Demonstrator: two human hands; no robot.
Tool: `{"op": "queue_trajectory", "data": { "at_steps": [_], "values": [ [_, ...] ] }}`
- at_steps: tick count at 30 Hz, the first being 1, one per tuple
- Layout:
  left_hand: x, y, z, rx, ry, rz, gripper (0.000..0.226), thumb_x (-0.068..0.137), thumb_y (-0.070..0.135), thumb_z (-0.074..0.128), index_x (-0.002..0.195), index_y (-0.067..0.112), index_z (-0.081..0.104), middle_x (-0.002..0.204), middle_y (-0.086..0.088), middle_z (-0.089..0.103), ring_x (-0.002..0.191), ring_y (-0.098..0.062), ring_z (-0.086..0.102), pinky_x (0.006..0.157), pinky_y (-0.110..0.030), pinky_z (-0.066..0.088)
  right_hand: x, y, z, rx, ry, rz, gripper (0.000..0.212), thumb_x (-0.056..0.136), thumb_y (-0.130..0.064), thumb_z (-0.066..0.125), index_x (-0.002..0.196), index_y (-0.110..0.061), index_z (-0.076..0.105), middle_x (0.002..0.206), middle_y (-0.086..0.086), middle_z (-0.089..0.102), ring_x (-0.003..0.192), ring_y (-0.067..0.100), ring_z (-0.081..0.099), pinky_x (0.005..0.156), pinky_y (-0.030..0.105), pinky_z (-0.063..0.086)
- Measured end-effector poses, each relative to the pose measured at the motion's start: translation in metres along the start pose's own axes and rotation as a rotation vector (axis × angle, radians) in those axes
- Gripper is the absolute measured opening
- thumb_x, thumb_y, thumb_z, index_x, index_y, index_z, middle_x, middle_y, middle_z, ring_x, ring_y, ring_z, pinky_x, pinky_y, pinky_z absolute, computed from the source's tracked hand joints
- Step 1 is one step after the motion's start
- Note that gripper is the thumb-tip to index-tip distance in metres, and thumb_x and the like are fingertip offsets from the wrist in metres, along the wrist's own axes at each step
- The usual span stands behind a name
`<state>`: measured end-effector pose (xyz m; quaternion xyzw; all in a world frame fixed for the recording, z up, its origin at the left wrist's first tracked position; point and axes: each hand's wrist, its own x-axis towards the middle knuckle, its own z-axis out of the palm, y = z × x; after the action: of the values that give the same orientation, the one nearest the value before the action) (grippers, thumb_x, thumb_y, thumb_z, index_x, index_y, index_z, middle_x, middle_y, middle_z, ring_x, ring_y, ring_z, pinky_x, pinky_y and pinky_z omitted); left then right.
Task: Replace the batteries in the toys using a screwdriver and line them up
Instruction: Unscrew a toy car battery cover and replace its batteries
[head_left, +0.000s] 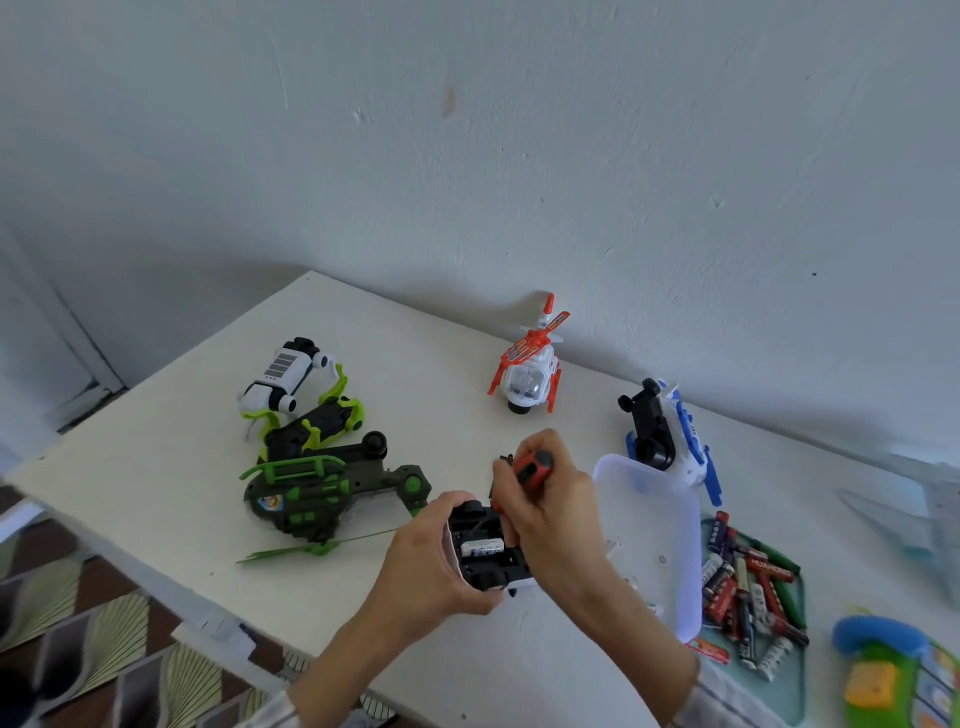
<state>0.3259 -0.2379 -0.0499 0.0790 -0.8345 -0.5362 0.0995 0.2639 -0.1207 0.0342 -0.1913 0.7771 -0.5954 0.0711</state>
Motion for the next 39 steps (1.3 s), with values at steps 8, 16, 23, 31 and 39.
{"op": "queue_trajectory", "data": {
  "at_steps": [8,16,23,31,39],
  "values": [
    [-0.001,0.007,-0.002,0.027,0.015,-0.001,0.066,0.05,0.018,0.09,0.105,0.029,0.054,0.082,0.021,0.061,0.074,0.001,0.057,0.06,-0.007,0.04,0.013,-0.004,0.006,-0.241,-0.203,-0.16,0.024,0.091,-0.015,0.058,0.078,-0.025,0.039,0.053,-0.008,0.041,0.046,0.009,0.037,0.049,0.022,0.037],
    [0.002,-0.003,0.005,0.067,-0.031,-0.061,0.045,0.049,0.03,0.084,0.072,0.02,0.047,0.051,0.007,0.04,0.046,-0.007,0.033,0.044,-0.017,0.025,0.024,-0.028,0.011,-0.468,-0.485,-0.326,0.02,0.095,-0.021,0.053,0.091,-0.022,0.034,0.055,-0.009,0.037,0.045,0.002,0.043,0.047,0.015,0.036],
    [0.003,0.002,0.004,0.133,-0.035,-0.028,0.056,0.049,0.031,0.087,0.083,0.031,0.043,0.056,0.008,0.041,0.051,-0.005,0.042,0.046,-0.017,0.031,0.033,-0.035,0.008,-0.474,-0.494,-0.364,0.022,0.092,-0.017,0.055,0.087,-0.022,0.035,0.054,-0.006,0.037,0.044,0.011,0.034,0.047,0.022,0.032],
    [0.005,0.007,0.001,0.072,-0.047,0.018,0.071,0.048,0.026,0.087,0.109,0.033,0.051,0.082,0.015,0.058,0.068,0.002,0.052,0.058,-0.007,0.036,0.046,-0.027,-0.015,-0.411,-0.274,-0.249,0.03,0.079,-0.018,0.067,0.064,-0.022,0.04,0.053,0.0,0.041,0.049,0.01,0.033,0.051,0.024,0.034],
    [0.009,0.005,-0.004,0.042,-0.075,0.02,0.069,0.048,0.024,0.088,0.106,0.035,0.053,0.083,0.019,0.06,0.066,0.003,0.052,0.058,-0.009,0.037,0.022,0.024,-0.005,-0.745,-0.59,-0.191,0.03,0.079,-0.013,0.062,0.065,-0.03,0.042,0.056,-0.013,0.042,0.052,0.008,0.04,0.054,0.017,0.034]
  ]
}}
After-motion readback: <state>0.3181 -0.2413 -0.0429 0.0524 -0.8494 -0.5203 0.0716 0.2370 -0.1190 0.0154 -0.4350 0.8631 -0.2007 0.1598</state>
